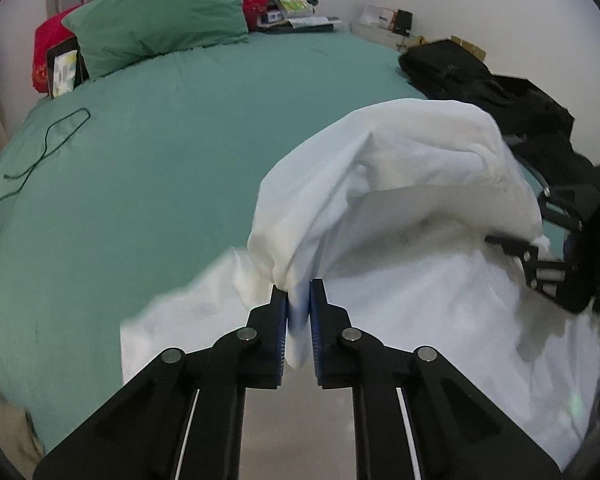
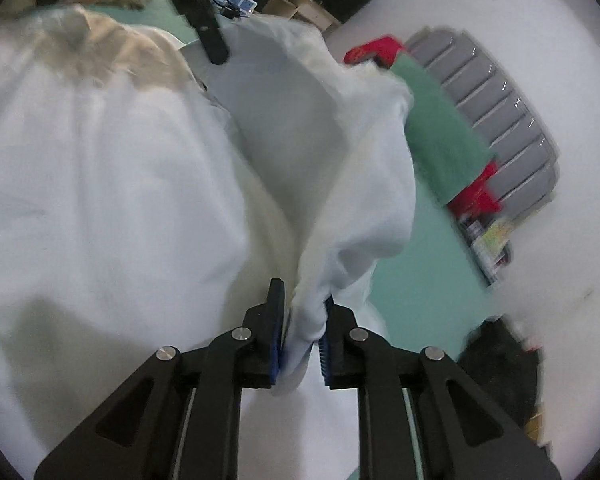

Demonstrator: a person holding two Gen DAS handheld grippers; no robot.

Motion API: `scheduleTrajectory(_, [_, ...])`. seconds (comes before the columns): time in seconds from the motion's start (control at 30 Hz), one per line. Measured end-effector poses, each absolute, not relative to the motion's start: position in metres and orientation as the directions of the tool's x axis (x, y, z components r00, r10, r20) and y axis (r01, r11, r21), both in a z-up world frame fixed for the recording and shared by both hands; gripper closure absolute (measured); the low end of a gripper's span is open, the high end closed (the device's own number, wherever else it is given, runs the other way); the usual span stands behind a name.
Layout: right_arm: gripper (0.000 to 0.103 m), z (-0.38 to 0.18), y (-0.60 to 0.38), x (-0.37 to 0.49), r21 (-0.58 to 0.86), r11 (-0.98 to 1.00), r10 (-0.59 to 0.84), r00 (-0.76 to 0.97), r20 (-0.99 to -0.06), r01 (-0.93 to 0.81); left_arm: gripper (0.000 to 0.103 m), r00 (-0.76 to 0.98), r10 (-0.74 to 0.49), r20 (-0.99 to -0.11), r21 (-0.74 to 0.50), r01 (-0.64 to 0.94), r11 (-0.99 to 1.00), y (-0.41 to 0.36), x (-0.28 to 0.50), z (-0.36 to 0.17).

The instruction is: Fold large clothes

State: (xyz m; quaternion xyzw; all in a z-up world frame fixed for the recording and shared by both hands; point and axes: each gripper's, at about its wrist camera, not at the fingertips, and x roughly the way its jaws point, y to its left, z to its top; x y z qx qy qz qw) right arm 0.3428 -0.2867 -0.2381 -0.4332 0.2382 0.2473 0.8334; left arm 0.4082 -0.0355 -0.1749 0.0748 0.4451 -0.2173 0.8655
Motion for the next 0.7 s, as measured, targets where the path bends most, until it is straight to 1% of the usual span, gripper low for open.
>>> scheduleTrajectory(0.07, [0.088, -0.231, -0.296, 0.333, -0.539, 0.538, 0.221, 0.726, -0.651, -0.648, 0.091, 0.496, -0.311, -0.811, -0.074, 0.441, 0.894, -0.027, 0.385, -0.175])
scheduleTrajectory(0.13, [0.086, -0.23, -0.303, 0.327, -0.505, 0.559, 0.21, 0.702, -0.681, -0.658, 0.091, 0.471, -0.309, -0.827, -0.085, 0.439, 0.895, -0.033, 0.369, -0.18])
scheduleTrajectory(0.2, [0.078, -0.227, -0.309, 0.315, -0.479, 0.58, 0.197, 0.685, -0.702, -0.659, 0.085, 0.454, -0.292, -0.842, -0.087, 0.42, 0.903, -0.036, 0.356, -0.183])
scheduleTrajectory(0.23, [0.071, -0.226, -0.315, 0.31, -0.461, 0.594, 0.192, 0.672, -0.715, -0.66, 0.076, 0.448, -0.285, -0.847, -0.091, 0.407, 0.909, -0.034, 0.347, -0.184])
scheduleTrajectory(0.27, [0.064, -0.224, -0.319, 0.304, -0.439, 0.607, 0.195, 0.66, -0.726, -0.662, 0.063, 0.439, -0.297, -0.848, -0.115, 0.394, 0.912, -0.03, 0.337, -0.185])
scheduleTrajectory(0.33, [0.055, -0.222, -0.328, 0.293, -0.386, 0.636, 0.209, 0.631, -0.747, -0.668, 0.045, 0.438, -0.314, -0.842, -0.147, 0.373, 0.916, -0.02, 0.324, -0.185])
scheduleTrajectory(0.43, [0.052, -0.211, -0.337, 0.281, -0.314, 0.691, 0.228, 0.608, -0.761, -0.651, 0.045, 0.463, -0.335, -0.821, -0.179, 0.348, 0.92, -0.007, 0.304, -0.176])
scheduleTrajectory(0.57, [0.051, -0.192, -0.336, 0.27, -0.141, 0.78, 0.339, 0.6, -0.724, -0.61, 0.043, 0.53, -0.378, -0.759, -0.252, 0.296, 0.921, 0.004, 0.294, -0.155])
scheduleTrajectory(0.7, [0.051, -0.186, -0.316, 0.277, 0.013, 0.812, 0.428, 0.581, -0.692, -0.583, 0.042, 0.547, -0.416, -0.726, -0.29, 0.305, 0.907, -0.016, 0.302, -0.147])
